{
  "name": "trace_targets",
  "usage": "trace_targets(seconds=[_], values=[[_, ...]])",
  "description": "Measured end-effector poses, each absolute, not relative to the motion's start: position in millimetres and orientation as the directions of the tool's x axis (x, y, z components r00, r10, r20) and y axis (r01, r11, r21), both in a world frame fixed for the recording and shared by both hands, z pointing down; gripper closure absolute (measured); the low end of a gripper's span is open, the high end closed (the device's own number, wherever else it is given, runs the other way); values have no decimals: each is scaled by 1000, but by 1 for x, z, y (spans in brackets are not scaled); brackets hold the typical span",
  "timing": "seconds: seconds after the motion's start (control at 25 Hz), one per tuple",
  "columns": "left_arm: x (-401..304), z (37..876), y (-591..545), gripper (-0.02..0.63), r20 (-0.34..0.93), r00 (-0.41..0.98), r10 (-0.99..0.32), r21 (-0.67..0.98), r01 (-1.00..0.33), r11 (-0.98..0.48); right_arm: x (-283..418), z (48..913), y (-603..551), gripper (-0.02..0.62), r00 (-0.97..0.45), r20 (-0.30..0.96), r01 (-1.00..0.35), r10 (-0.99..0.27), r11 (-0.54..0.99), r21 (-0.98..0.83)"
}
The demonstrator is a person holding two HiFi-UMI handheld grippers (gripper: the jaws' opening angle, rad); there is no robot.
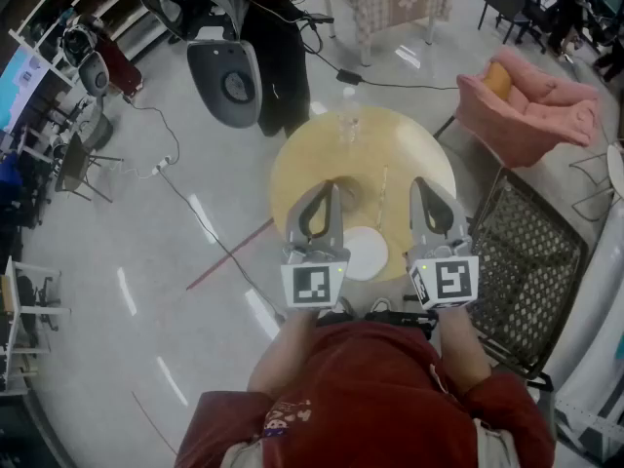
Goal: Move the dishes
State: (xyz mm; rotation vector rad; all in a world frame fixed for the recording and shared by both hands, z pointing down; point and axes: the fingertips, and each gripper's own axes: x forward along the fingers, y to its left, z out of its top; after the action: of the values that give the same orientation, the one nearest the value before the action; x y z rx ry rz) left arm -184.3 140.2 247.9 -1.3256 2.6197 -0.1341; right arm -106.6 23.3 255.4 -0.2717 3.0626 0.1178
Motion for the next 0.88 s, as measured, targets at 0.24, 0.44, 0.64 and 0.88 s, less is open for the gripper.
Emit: trace_targets(seconds=[0.24,0.44,0.64,0.88], values=[[-175,249,133,600,-127,-578,-806,-153,-792,592,-102,259,21,594,-984,-69,-168,-164,984,56],[-170,251,129,600,-114,-591,-798,-163,-781,602,-100,263,17,594,-988,-61,-146,-144,988,43],[-159,255,123,600,-106,-605,-789,-159,-773,614,-95,275,10,594,-992,-37,-123,-122,992,20],[-145,263,114,600,-95,-629,-771,-169,-753,636,-90,290,2,594,-997,-10,-81,-81,997,-6]])
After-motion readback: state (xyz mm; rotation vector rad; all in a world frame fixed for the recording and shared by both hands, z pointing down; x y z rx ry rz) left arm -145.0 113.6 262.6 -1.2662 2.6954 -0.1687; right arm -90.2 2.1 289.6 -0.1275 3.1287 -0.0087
